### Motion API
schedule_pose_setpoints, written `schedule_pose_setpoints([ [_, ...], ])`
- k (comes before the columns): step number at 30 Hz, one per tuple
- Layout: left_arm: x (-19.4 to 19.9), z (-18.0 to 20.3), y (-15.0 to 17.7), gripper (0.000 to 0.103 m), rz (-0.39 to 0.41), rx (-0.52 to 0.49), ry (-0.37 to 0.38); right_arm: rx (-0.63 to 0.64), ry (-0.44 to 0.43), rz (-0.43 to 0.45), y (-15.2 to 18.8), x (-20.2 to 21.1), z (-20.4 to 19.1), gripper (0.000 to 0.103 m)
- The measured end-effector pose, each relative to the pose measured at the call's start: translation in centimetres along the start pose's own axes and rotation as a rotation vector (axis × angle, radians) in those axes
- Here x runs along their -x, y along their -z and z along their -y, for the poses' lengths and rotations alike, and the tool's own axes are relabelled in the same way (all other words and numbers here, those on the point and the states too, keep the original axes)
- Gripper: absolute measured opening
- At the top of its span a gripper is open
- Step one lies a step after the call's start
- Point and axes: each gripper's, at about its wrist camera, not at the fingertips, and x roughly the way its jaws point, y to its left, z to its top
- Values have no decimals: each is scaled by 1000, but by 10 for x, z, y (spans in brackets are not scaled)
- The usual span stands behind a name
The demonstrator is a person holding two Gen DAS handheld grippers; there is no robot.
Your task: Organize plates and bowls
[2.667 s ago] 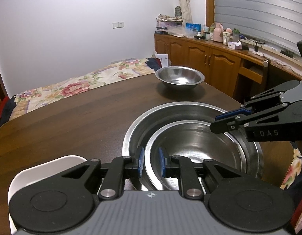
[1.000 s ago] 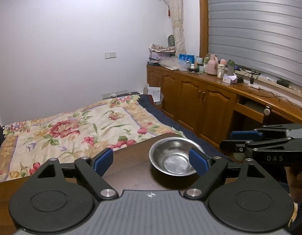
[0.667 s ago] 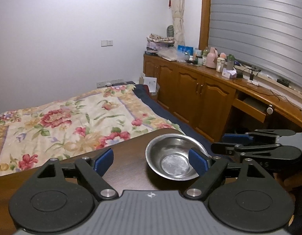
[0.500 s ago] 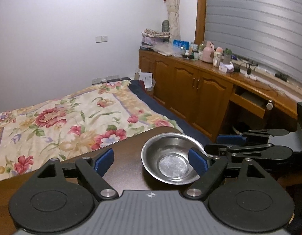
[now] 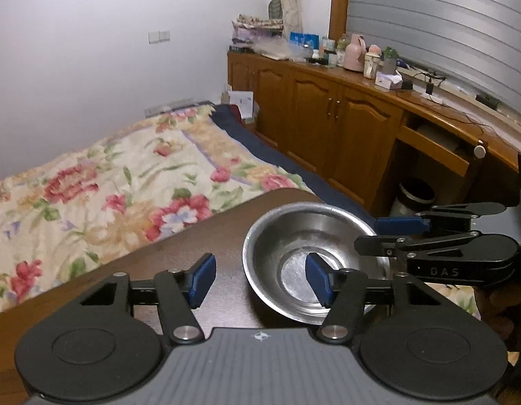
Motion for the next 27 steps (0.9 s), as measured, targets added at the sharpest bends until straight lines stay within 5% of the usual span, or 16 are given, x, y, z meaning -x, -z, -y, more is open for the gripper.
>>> schedule_pose_setpoints([
  [8, -24, -6, -2, 48, -42, 10, 10, -46, -24, -28, 0, -8, 6, 42],
  [14, -36, -13, -1, 26, -89, 43, 16, -69, -62, -50, 1, -15, 8, 35],
  [17, -40, -15, 0, 26, -101, 63, 33, -90, -83, -60, 1, -16, 9, 26],
  [27, -43, -17, 0, 16, -130, 105, 72, -128, -113, -79, 0, -22, 10, 20],
])
